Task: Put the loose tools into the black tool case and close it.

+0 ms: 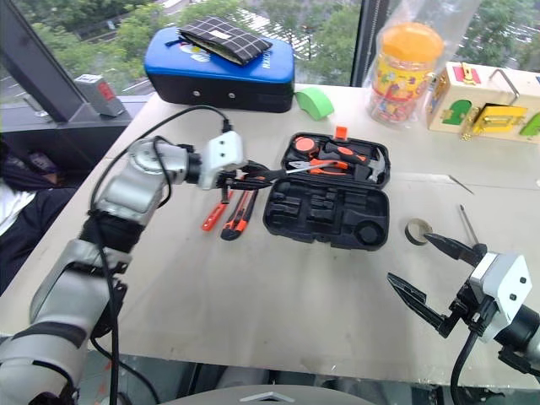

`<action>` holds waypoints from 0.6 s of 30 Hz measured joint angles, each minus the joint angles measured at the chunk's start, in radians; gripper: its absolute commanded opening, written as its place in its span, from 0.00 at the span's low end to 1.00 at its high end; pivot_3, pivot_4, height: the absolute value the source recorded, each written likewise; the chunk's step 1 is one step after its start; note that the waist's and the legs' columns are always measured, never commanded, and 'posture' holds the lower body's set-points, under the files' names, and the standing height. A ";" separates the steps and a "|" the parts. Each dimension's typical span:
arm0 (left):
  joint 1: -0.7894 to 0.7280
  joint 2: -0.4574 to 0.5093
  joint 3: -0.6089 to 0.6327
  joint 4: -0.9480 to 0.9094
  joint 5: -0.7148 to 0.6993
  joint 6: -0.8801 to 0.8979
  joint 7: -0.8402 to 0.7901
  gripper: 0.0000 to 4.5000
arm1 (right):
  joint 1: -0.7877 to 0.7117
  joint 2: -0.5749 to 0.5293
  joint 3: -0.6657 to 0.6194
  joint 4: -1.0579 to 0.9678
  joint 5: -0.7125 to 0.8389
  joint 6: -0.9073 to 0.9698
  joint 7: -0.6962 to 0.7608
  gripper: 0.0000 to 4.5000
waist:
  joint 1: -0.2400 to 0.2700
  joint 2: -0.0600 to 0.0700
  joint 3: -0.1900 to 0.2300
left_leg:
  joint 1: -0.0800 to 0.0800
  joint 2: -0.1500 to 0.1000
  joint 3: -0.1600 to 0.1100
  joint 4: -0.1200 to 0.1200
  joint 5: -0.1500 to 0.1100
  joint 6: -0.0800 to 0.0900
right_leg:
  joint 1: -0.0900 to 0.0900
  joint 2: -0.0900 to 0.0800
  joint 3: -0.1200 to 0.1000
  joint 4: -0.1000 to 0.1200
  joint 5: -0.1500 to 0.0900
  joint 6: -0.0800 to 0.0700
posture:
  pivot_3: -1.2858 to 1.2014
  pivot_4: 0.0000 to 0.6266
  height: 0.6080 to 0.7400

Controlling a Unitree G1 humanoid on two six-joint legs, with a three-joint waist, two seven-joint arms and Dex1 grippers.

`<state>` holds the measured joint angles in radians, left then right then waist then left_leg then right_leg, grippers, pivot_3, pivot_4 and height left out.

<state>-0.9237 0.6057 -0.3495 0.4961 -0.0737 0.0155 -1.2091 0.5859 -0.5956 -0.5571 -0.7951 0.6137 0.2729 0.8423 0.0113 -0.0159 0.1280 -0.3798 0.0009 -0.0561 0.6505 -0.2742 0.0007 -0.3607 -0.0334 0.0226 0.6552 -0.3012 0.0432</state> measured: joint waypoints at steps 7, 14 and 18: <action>-0.297 -0.249 -0.178 0.591 0.308 -0.355 0.108 0.19 | 0.092 0.071 -0.034 -0.077 -0.008 -0.012 -0.073 1.00 | -0.025 -0.004 0.003 | 0.000 0.001 -0.003 0.000 -0.002 0.004 | -0.001 0.002 0.001 0.001 -0.002 0.003 | 0.52 0.24 1.00; -0.369 -0.279 -0.201 0.741 0.418 -0.452 0.194 0.19 | 0.151 0.104 -0.039 -0.146 -0.011 -0.015 -0.116 1.00 | -0.024 -0.005 0.003 | 0.000 0.001 -0.003 0.000 -0.002 0.004 | -0.001 0.001 0.002 0.002 -0.002 0.004 | 0.52 0.24 1.00; -0.377 -0.280 -0.204 0.773 0.464 -0.505 0.233 0.30 | 0.165 0.108 -0.039 -0.151 -0.013 -0.015 -0.132 1.00 | -0.024 -0.005 0.003 | 0.001 0.001 -0.003 0.001 -0.002 0.004 | -0.001 0.001 0.002 0.003 -0.002 0.004 | 0.52 0.24 1.00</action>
<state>-1.3004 0.3254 -0.5534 1.2687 0.3905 -0.4896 -0.9756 0.7510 -0.4872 -0.5964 -0.9456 0.6009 0.2580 0.7105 -0.0126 -0.0208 0.1307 -0.3790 0.0016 -0.0588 0.6513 -0.2766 0.0047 -0.3615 -0.0324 0.0245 0.6585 -0.3032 0.0467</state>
